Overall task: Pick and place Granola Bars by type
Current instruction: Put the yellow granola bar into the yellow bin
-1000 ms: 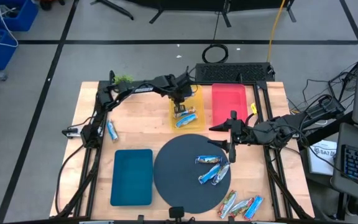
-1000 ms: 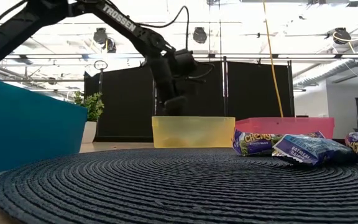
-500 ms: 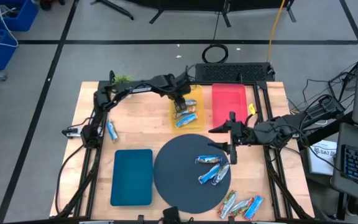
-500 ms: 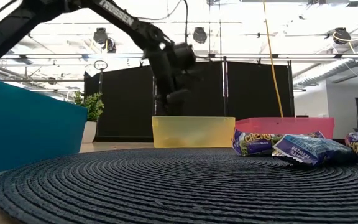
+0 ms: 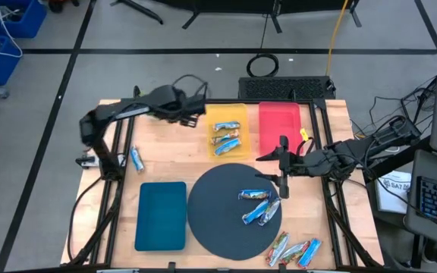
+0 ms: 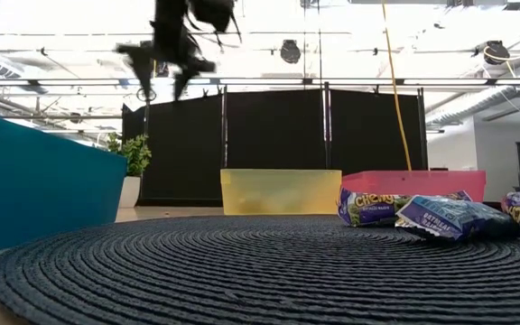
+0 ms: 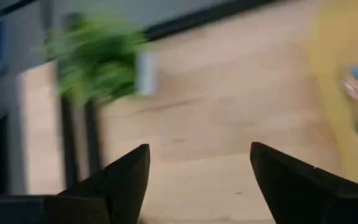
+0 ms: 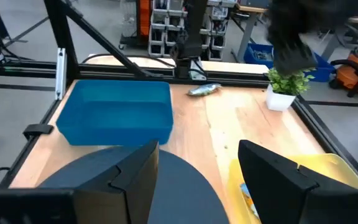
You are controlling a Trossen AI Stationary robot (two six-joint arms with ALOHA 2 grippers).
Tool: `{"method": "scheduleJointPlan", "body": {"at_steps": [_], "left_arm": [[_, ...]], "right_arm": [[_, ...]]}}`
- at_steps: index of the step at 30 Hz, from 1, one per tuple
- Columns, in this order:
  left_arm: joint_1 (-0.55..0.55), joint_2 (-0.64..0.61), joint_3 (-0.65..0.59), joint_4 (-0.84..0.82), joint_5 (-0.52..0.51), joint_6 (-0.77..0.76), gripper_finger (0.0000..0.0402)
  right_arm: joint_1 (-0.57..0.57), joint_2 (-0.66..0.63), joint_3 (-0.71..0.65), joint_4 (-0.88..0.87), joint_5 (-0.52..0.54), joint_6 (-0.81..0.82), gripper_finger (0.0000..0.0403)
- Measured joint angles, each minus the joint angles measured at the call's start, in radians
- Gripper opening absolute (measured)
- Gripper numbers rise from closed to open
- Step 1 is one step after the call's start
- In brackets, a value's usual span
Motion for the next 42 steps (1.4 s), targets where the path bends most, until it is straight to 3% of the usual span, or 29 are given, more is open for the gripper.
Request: {"method": "scheduleJointPlan", "body": {"at_steps": [5,11,20,25,29,33,42], "left_arm": [[-0.066,-0.160,-0.147,0.006,-0.040,-0.286,0.0284],[-0.108,-0.314,-0.443,0.003,0.116,-0.546,0.0285],[-0.229,-0.347,-0.773,0.063,0.338,-0.772,0.0285],[-0.279,-0.347,-0.911,0.237,0.355,-0.834,0.0285],[-0.289,-0.347,-0.987,0.288,0.348,-0.911,0.0285],[-0.282,-0.338,-0.982,0.291,0.286,-0.975,0.0285],[-0.259,-0.258,-0.983,0.288,0.297,-0.975,0.0285]], "right_arm": [[-0.023,0.000,0.000,0.003,0.001,-0.001,0.0212],[-0.024,0.000,0.000,0.003,-0.002,-0.025,0.0212],[-0.024,0.000,0.000,0.003,-0.002,-0.061,0.0212],[-0.024,0.000,0.000,0.002,-0.003,-0.067,0.0212],[-0.024,0.000,0.000,0.002,-0.030,-0.070,0.0212],[-0.024,0.000,0.000,-0.003,-0.060,-0.073,0.0212],[-0.024,0.000,0.000,-0.044,-0.056,-0.050,0.0212]]}}
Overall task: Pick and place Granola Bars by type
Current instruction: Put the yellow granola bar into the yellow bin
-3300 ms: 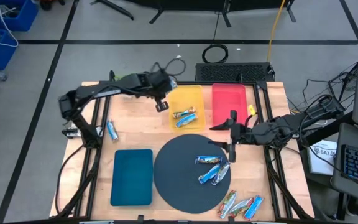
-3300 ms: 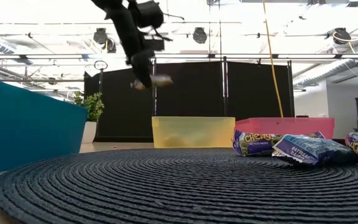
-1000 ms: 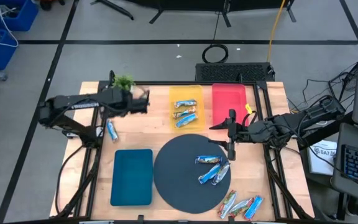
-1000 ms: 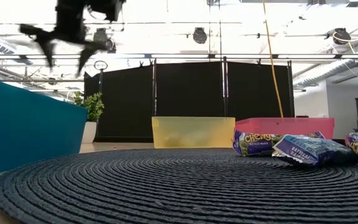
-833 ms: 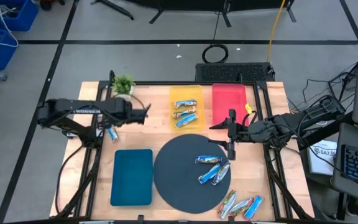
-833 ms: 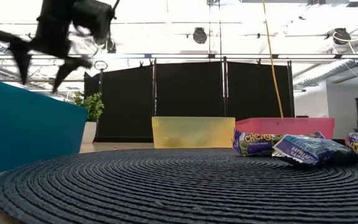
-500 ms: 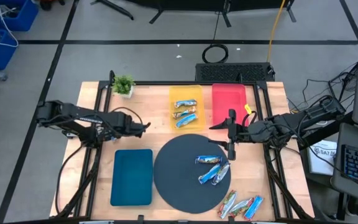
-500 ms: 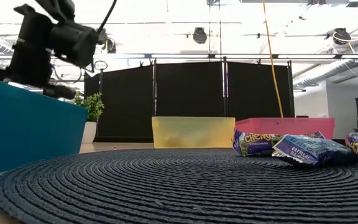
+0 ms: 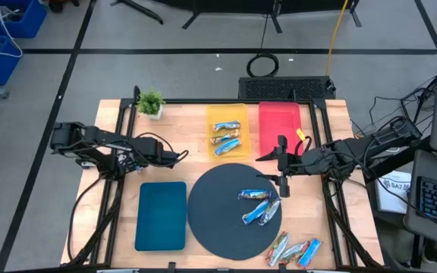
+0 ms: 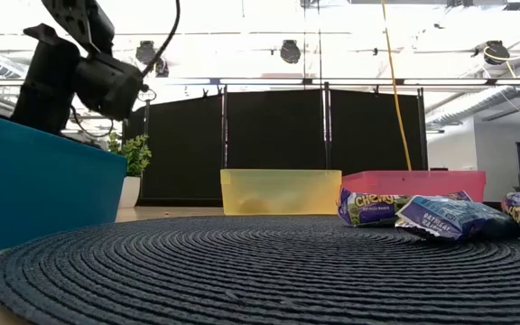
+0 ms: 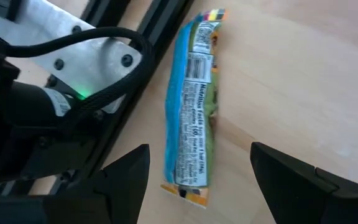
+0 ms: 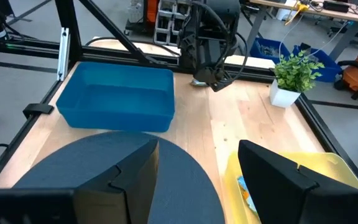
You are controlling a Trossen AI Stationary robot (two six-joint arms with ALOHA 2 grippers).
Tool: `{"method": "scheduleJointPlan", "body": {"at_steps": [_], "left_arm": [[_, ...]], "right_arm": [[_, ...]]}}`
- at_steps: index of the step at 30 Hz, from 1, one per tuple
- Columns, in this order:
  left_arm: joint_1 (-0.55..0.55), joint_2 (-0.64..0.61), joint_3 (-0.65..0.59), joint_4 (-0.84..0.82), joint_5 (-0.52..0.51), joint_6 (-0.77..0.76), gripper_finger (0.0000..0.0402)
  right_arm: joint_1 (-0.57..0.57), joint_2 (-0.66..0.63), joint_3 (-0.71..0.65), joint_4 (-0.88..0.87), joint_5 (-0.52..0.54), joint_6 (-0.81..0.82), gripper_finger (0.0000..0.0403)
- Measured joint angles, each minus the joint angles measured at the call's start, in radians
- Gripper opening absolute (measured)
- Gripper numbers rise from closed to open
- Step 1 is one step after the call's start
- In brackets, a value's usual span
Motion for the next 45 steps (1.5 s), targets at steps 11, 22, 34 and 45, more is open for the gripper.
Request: {"method": "scheduleJointPlan", "body": {"at_steps": [11,22,34,45], "left_arm": [[0.000,0.120,-0.008,0.031,0.032,-0.015,0.0285],[-0.001,0.201,-0.011,0.086,0.046,-0.010,0.0269],[-0.041,0.203,-0.042,0.122,0.063,-0.081,0.0040],[-0.043,0.194,0.084,0.239,-0.104,0.109,0.0020]], "right_arm": [[0.000,-0.005,0.000,-0.070,-0.001,0.000,0.0212],[0.000,-0.083,0.000,-0.122,-0.001,0.000,0.0212],[0.000,-0.176,0.000,-0.131,0.001,0.000,0.0212],[0.000,-0.180,0.000,-0.129,0.002,-0.025,0.0212]]}}
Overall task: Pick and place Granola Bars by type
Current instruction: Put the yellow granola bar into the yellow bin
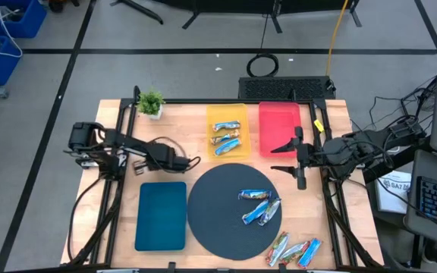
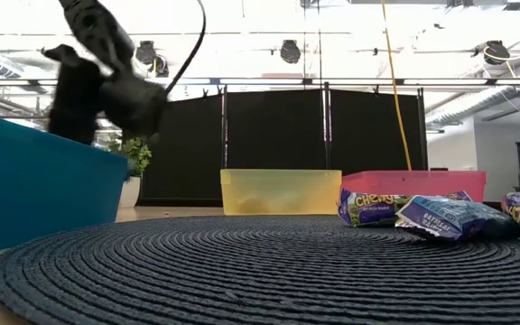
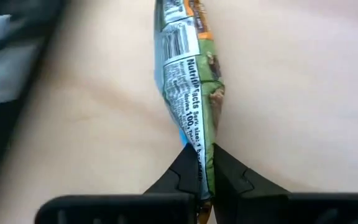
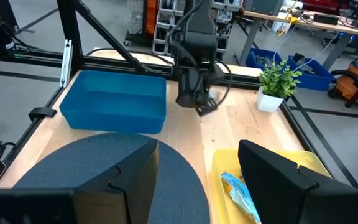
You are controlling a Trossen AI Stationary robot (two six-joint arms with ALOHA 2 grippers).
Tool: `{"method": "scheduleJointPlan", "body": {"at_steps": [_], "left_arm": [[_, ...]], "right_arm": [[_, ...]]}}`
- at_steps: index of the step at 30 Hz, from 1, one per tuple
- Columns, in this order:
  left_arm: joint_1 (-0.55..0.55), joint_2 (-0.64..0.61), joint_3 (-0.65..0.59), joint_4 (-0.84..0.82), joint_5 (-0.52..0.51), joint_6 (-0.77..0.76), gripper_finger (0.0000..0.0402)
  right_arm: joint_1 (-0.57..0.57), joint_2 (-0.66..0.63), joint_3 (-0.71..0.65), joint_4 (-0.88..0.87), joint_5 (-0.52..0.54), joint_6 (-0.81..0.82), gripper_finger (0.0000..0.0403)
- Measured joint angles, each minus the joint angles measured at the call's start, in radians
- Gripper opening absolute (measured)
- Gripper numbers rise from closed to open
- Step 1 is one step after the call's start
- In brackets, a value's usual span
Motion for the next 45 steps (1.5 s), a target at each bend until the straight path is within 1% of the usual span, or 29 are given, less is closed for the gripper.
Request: {"method": "scheduleJointPlan", "body": {"at_steps": [3,8,9,10,12,14,16,18,22,24,28,31,33,37,40,44,45], "left_arm": [[0.022,-0.001,0.101,-0.010,-0.095,0.148,0.0020],[0.057,0.000,0.268,-0.022,-0.232,0.363,0.0020],[0.067,0.000,0.305,-0.021,-0.253,0.425,0.0020],[0.079,0.000,0.342,-0.011,-0.271,0.518,0.0020],[0.107,0.000,0.408,0.061,-0.282,0.760,0.0020],[0.132,0.011,0.466,0.158,-0.259,0.993,0.0019],[0.159,0.024,0.511,0.216,-0.227,1.177,0.0019],[0.188,0.040,0.551,0.257,-0.165,1.360,0.0019],[0.244,0.112,0.618,0.271,-0.023,1.678,0.0019],[0.261,0.158,0.643,0.257,0.034,1.798,0.0019],[0.287,0.232,0.674,0.255,0.023,1.930,0.0019],[0.311,0.263,0.698,0.297,0.022,2.014,0.0018],[0.324,0.273,0.712,0.326,0.036,2.076,0.0018],[0.346,0.292,0.725,0.331,0.085,2.173,0.0018],[0.341,0.305,0.724,0.341,0.098,2.235,0.0018],[0.328,0.334,0.724,0.354,0.107,2.334,0.0018],[0.327,0.339,0.723,0.352,0.106,2.351,0.0020]], "right_arm": [[0.000,0.000,0.000,0.000,0.001,-0.001,0.0212],[0.000,0.000,0.000,0.004,0.002,-0.001,0.0212],[0.000,0.000,0.000,0.004,0.002,-0.001,0.0212],[0.000,0.000,0.000,0.004,0.002,-0.001,0.0212],[0.000,0.000,0.000,0.005,0.002,-0.001,0.0212],[0.000,0.000,0.000,0.007,0.004,-0.001,0.0212],[0.000,0.001,0.000,0.014,0.004,-0.001,0.0212],[0.000,0.001,0.000,0.024,0.005,-0.001,0.0212],[0.000,0.001,0.000,0.037,0.006,-0.003,0.0212],[0.000,0.001,0.000,0.038,0.007,0.003,0.0212],[0.000,0.001,0.000,0.047,0.007,0.024,0.0212],[0.000,0.006,0.000,0.053,0.029,0.057,0.0212],[0.000,0.013,0.000,0.061,0.058,0.078,0.0212],[0.000,0.038,0.000,0.097,0.060,0.098,0.0212],[0.000,0.063,0.000,0.109,0.066,0.120,0.0212],[0.000,0.107,0.000,0.110,0.149,0.201,0.0214],[0.000,0.119,0.000,0.109,0.154,0.221,0.0216]]}}
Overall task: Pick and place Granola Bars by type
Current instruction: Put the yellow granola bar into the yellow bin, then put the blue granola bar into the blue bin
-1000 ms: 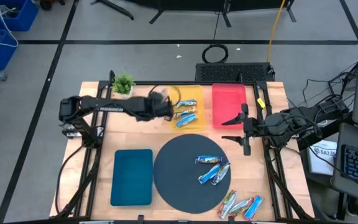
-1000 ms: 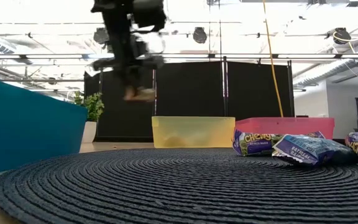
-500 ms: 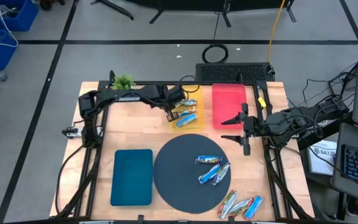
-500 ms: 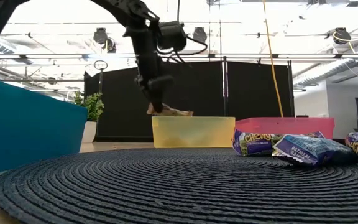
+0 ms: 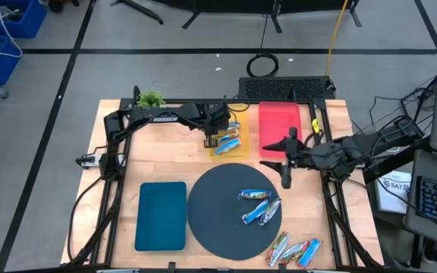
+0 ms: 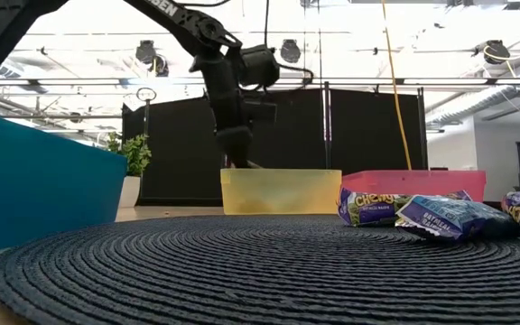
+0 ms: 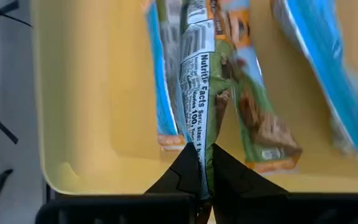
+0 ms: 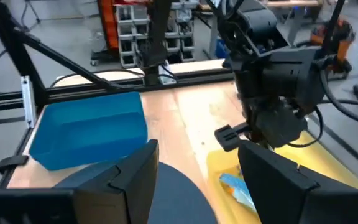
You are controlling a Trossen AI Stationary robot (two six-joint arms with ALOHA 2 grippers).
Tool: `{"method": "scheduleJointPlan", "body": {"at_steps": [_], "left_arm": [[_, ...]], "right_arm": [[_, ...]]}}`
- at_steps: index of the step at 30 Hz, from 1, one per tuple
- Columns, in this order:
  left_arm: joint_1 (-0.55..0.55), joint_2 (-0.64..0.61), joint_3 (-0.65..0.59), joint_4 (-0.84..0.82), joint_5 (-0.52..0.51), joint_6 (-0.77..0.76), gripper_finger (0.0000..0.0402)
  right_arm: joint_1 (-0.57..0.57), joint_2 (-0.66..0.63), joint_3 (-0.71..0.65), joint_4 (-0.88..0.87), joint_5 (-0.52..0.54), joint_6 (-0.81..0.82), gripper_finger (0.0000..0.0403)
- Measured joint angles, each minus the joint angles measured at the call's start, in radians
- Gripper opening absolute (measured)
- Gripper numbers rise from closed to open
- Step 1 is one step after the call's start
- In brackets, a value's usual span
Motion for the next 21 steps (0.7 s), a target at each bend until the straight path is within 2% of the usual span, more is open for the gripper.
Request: {"method": "scheduleJointPlan", "body": {"at_steps": [2,6,12,17,21], "left_arm": [[0.000,0.007,0.000,0.013,-0.001,0.027,0.0043],[0.000,0.008,0.000,0.011,0.023,0.045,0.0118],[-0.005,-0.018,0.000,-0.044,-0.072,-0.051,0.0213],[-0.025,-0.130,0.000,-0.095,0.104,-0.234,0.0260],[-0.082,-0.244,0.000,-0.089,0.144,-0.321,0.0264]], "right_arm": [[0.000,0.020,0.000,-0.003,-0.031,0.032,0.0226],[0.002,0.052,0.000,-0.077,-0.110,0.127,0.0258],[0.035,0.109,-0.017,-0.185,-0.242,0.175,0.0301],[0.067,0.168,-0.097,-0.179,-0.322,0.179,0.0304],[0.068,0.227,-0.179,-0.120,-0.386,0.133,0.0295]]}}
